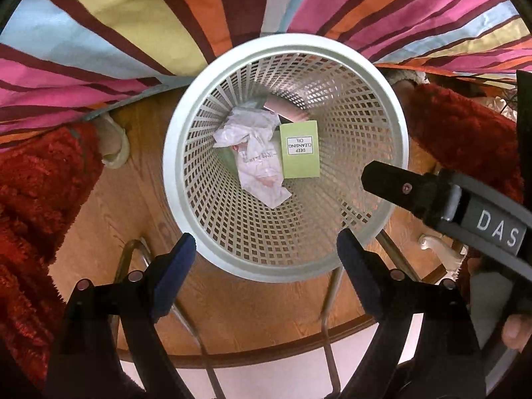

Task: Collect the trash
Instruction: 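Open both tools to drop the packet and box into the wastebasket, then move both tools back over the bed toward the remaining items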

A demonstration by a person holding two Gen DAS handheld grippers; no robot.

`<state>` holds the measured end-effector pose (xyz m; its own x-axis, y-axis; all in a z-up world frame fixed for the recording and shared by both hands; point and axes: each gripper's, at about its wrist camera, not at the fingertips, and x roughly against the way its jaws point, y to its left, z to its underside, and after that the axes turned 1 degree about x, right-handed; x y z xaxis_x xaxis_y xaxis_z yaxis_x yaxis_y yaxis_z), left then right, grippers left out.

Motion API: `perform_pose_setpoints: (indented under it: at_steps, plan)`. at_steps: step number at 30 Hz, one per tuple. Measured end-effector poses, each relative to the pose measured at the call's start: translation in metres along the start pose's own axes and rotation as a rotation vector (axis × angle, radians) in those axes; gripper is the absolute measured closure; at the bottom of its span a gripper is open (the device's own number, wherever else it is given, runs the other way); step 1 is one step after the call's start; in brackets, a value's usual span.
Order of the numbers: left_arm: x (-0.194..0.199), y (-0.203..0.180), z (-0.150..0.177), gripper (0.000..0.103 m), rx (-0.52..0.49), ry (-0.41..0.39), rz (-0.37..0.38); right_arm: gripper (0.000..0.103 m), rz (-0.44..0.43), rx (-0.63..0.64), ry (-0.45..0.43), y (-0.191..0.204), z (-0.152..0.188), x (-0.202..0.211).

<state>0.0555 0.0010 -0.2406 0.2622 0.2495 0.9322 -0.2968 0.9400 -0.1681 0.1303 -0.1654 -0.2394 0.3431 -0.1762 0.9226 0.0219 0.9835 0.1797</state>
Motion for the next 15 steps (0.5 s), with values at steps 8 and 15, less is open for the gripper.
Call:
perform_pose_setpoints:
  at_steps: [8,15]
  plan:
    - [0.027,0.0,0.011,0.019,0.001,-0.107,-0.02,0.008,-0.02,0.031,-0.093,0.005,0.011,0.025]
    - [0.059,-0.005,0.027,0.019,-0.02,-0.244,-0.044,0.008,-0.051,0.03,-0.194,0.003,0.02,0.05]
